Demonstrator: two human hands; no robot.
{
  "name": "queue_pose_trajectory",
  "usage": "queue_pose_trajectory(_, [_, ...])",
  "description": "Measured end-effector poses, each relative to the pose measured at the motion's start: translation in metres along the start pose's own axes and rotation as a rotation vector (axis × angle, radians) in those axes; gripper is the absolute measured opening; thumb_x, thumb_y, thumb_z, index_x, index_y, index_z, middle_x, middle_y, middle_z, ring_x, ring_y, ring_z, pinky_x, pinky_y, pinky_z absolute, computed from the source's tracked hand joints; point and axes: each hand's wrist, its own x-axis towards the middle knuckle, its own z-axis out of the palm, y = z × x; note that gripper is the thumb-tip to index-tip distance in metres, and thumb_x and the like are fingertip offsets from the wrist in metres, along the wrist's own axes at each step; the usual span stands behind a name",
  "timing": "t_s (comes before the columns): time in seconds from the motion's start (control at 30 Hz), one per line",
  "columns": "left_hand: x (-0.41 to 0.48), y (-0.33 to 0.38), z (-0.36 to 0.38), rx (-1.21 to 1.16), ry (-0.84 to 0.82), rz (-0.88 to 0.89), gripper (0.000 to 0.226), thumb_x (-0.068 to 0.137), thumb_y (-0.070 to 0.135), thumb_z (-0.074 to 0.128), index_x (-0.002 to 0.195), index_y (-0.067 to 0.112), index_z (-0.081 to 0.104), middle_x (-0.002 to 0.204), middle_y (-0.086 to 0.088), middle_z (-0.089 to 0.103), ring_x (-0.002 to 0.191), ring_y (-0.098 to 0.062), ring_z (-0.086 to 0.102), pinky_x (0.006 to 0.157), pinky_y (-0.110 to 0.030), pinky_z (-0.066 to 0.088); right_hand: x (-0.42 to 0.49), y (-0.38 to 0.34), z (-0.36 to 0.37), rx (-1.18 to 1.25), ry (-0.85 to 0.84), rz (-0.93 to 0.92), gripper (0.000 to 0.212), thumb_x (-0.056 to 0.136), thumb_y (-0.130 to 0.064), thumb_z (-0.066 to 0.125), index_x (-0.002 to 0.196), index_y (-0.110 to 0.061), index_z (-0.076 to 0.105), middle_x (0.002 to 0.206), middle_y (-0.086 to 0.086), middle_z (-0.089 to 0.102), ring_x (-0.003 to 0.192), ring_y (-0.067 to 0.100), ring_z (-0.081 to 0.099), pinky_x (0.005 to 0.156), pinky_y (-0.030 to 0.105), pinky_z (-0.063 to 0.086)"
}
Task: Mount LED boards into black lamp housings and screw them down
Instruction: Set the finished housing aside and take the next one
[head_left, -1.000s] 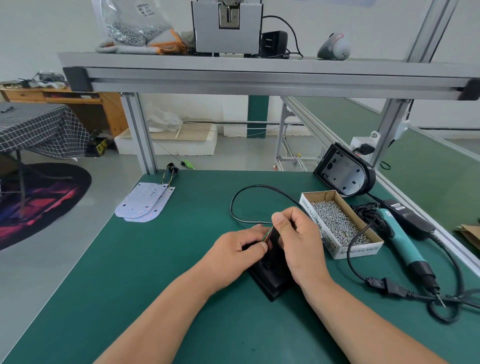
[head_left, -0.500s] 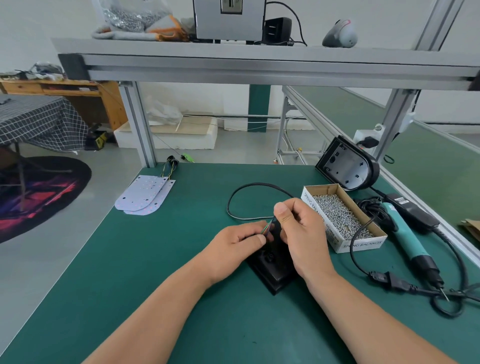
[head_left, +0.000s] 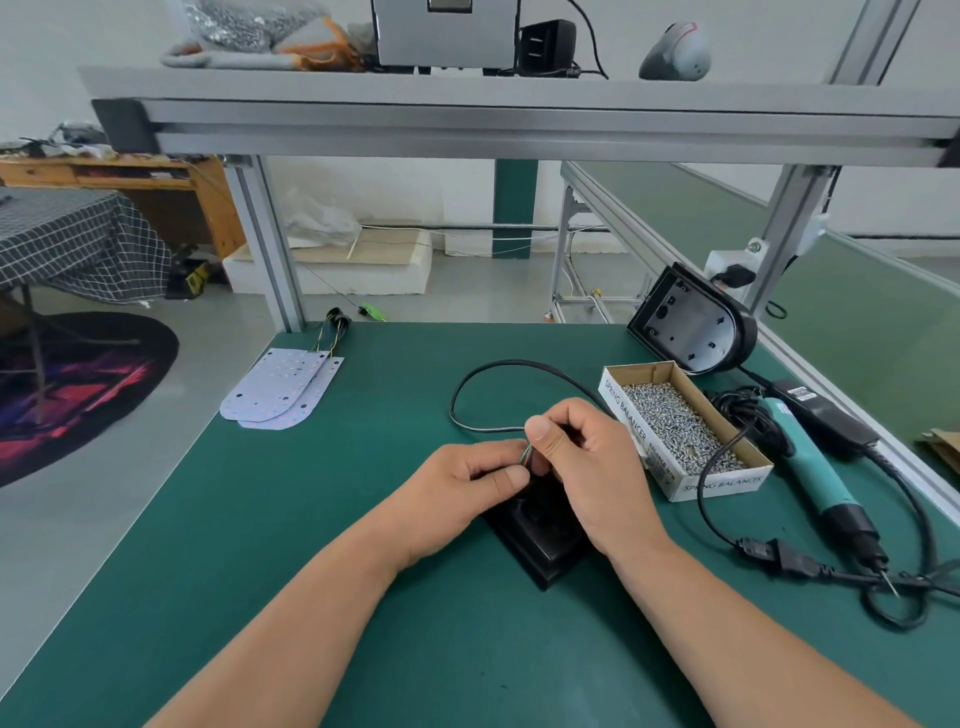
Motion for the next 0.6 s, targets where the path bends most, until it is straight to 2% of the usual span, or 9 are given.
queue_pose_trajectory(0.07, [0.0029,-0.0002,-0.0006,0.048,-0.029,0.003,0.025,0.108,0.024,0.059,0.118,0.005,0.072,0.111,-0.017,0.067,0.106,-0.014,0.055,0.109,-0.051,0.045,-0.0020,0.0017,0.0005,-0.010,0.023,-0.007,0.027,0.099,-0.031,0.069,0.078,-0.017,0.062,0.066,0.002,0.065,0.059,0.006,0.051,0.062,0.018,0.041])
queue_pose_trajectory(0.13, [0.0032,0.0008,-0.0003,0.043,-0.060,0.014,0.019,0.109,0.014,0.058,0.113,0.004,0.073,0.106,0.001,0.068,0.106,-0.012,0.057,0.106,-0.041,0.044,-0.0035,0.0022,0.0016,-0.003,0.046,0.000,0.029,0.100,-0.031,0.068,0.076,-0.017,0.060,0.062,-0.003,0.061,0.057,0.005,0.049,0.060,0.018,0.040])
queue_pose_trajectory(0.2, [0.0038,0.0008,0.0003,0.016,-0.081,0.024,0.020,0.109,0.007,0.057,0.116,0.003,0.075,0.124,0.009,0.073,0.122,-0.012,0.062,0.115,-0.035,0.042,-0.0033,0.0025,0.0017,0.003,0.069,0.008,0.029,0.101,-0.032,0.068,0.076,-0.019,0.059,0.059,-0.012,0.056,0.055,0.003,0.046,0.058,0.016,0.038])
queue_pose_trajectory(0.27, [0.0057,-0.0012,-0.0009,0.011,-0.080,0.027,0.022,0.108,0.007,0.058,0.119,0.000,0.075,0.140,-0.001,0.071,0.136,-0.016,0.059,0.121,-0.035,0.040,-0.0025,0.0033,0.0018,0.016,0.082,0.018,0.029,0.101,-0.033,0.067,0.076,-0.020,0.059,0.057,-0.016,0.052,0.053,0.002,0.045,0.056,0.015,0.037])
queue_pose_trajectory(0.33, [0.0060,-0.0020,-0.0025,0.002,-0.078,0.037,0.023,0.108,0.006,0.058,0.121,-0.003,0.074,0.144,-0.009,0.066,0.134,-0.011,0.058,0.121,-0.031,0.041,-0.0024,0.0026,0.0019,0.041,0.088,0.030,0.028,0.100,-0.035,0.066,0.075,-0.024,0.059,0.055,-0.017,0.051,0.050,0.001,0.044,0.054,0.013,0.035])
queue_pose_trajectory(0.4, [0.0055,-0.0016,-0.0024,-0.016,-0.081,0.040,0.023,0.108,0.004,0.058,0.123,-0.003,0.074,0.147,-0.005,0.065,0.135,-0.006,0.057,0.118,-0.023,0.041,-0.0021,0.0018,0.0016,0.056,0.088,0.034,0.028,0.098,-0.038,0.066,0.073,-0.027,0.058,0.054,-0.017,0.050,0.049,0.002,0.043,0.052,0.013,0.034])
queue_pose_trajectory(0.53, [0.0048,-0.0010,-0.0018,-0.009,-0.066,0.033,0.026,0.106,0.008,0.058,0.123,-0.004,0.074,0.147,0.004,0.067,0.145,-0.012,0.053,0.124,-0.033,0.037,0.0002,0.0034,-0.0004,0.039,0.060,0.028,0.030,0.097,-0.041,0.066,0.074,-0.023,0.059,0.057,-0.016,0.050,0.051,0.003,0.041,0.054,0.014,0.033])
queue_pose_trajectory(0.6, [0.0034,-0.0010,-0.0020,-0.002,-0.051,0.034,0.027,0.105,0.010,0.057,0.121,-0.005,0.074,0.146,0.009,0.067,0.145,-0.012,0.054,0.123,-0.031,0.038,0.0024,0.0036,-0.0016,0.011,0.029,0.014,0.030,0.097,-0.041,0.067,0.077,-0.020,0.062,0.059,-0.017,0.052,0.053,0.002,0.043,0.055,0.013,0.033])
